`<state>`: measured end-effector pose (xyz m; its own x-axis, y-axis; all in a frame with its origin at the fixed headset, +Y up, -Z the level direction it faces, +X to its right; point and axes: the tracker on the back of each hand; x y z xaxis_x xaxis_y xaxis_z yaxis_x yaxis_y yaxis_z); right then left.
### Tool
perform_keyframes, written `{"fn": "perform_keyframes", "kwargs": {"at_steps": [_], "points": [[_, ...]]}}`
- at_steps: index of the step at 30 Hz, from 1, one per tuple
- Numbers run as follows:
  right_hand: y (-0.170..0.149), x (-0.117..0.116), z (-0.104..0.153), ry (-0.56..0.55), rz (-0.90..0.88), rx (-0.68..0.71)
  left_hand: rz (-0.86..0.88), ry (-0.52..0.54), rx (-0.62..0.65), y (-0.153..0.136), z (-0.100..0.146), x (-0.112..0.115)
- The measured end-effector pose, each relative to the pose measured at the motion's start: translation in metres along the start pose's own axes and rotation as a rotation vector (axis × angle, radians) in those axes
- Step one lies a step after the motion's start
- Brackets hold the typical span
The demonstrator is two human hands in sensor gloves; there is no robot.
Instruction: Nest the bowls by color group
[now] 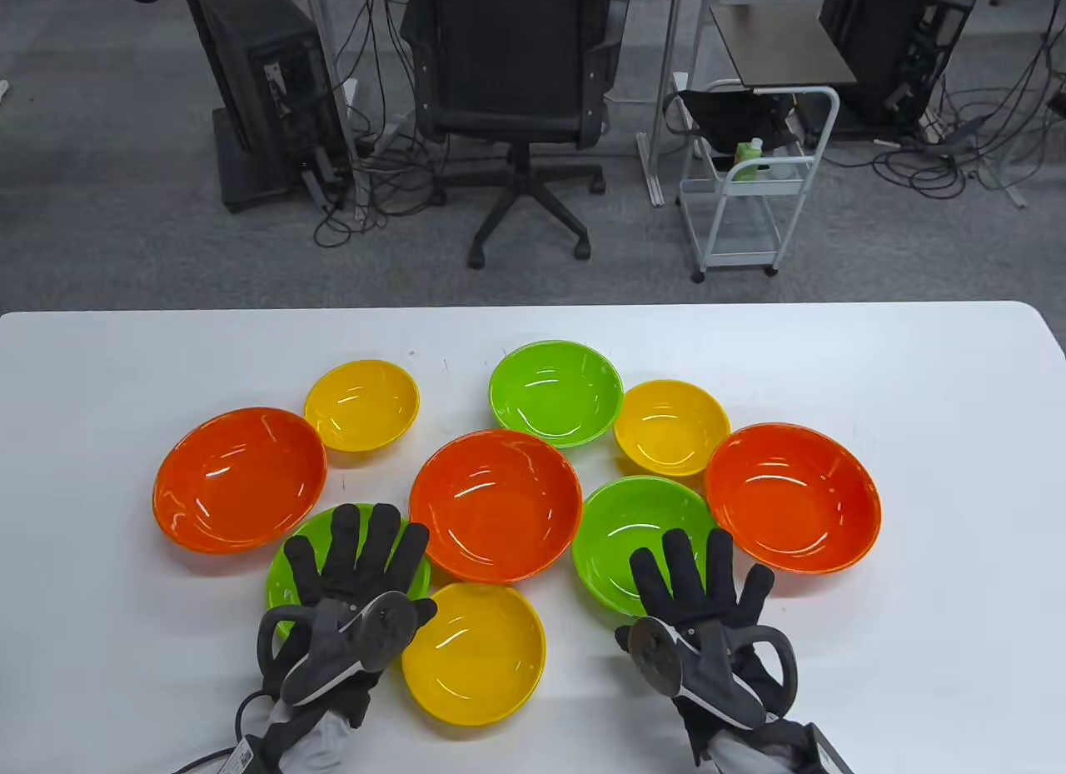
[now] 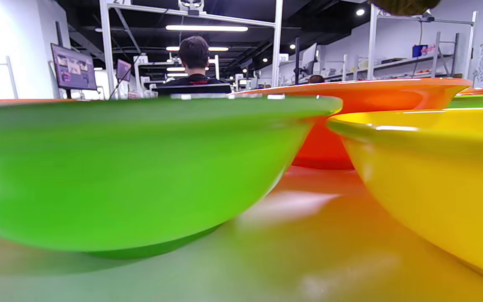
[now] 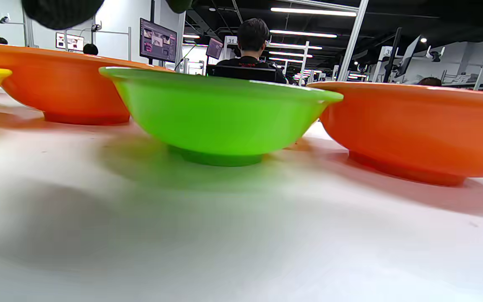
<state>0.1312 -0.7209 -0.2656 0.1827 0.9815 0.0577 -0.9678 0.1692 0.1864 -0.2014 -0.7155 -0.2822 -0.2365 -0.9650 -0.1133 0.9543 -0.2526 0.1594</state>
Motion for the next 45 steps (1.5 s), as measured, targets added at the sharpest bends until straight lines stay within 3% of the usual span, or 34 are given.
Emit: {"fn": "perform_keyframes", "kwargs": {"at_steps": [24,33,45], "points": [[-0.007,-0.001,-0.004,0.038,-0.036,-0.044,0.08,-0.063,-0.061,-0.022,-0.005,0.008],[-0.008,0.0,-0.004,0.039,-0.039,-0.051,0.195,-0.047,-0.25,-0.062,0.0,0.008],[-0.009,0.0,-0.005,0.048,-0.039,-0.056,0.512,-0.092,-0.583,-0.118,0.007,0.03]]}}
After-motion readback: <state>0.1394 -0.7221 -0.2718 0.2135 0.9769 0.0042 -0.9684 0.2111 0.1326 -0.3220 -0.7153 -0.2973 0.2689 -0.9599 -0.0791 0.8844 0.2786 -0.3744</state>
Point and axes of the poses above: the tracker on the back of each hand, its own y axis roughly to the thumb side, its own z axis roughly from the fingertips to the wrist, x = y × z, and after that the axes turned 14 degrees about -z, right-handed
